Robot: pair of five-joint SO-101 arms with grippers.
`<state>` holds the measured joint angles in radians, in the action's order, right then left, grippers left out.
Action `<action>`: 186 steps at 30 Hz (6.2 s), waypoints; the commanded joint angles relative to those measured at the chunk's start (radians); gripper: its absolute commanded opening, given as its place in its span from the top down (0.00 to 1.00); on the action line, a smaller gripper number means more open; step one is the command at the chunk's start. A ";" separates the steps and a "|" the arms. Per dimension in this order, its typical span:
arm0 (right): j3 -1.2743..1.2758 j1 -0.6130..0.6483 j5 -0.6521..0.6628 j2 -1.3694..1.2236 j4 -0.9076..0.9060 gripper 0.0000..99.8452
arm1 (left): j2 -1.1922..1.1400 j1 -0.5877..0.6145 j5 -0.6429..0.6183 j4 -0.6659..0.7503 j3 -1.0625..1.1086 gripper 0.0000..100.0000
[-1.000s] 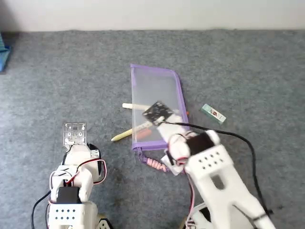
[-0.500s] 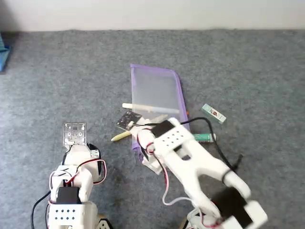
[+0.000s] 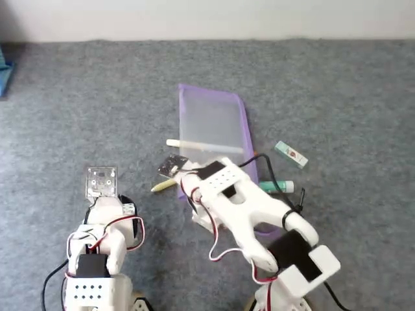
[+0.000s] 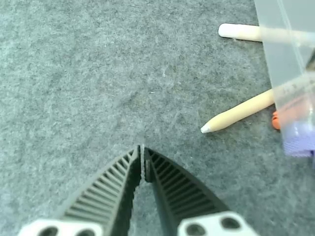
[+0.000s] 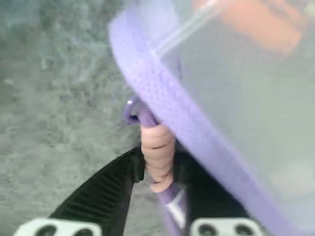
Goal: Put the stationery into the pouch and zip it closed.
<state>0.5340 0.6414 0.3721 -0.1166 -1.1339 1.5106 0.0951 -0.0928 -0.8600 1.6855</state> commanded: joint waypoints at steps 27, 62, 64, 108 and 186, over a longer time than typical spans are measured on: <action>-0.399 -0.059 -0.270 0.344 -0.648 0.99 | 0.012 -0.005 0.005 0.020 -0.004 0.99; -0.390 -0.076 -0.264 0.851 -0.639 0.99 | 0.011 -0.186 -0.167 -0.270 -0.492 0.60; -0.356 -0.076 -0.264 0.857 -0.611 0.99 | 0.011 -0.187 -0.167 -0.273 -0.552 0.60; -0.270 -0.067 -0.262 0.966 -0.622 0.99 | 0.011 -0.423 -0.124 -0.135 -0.429 0.91; -0.272 -0.680 0.035 1.248 -0.656 0.99 | 0.003 -0.615 -0.025 0.176 -0.183 0.94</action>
<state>0.2731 -0.0430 0.4181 1.1354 -1.7553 1.5090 -0.5140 -0.1266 -0.7281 1.5044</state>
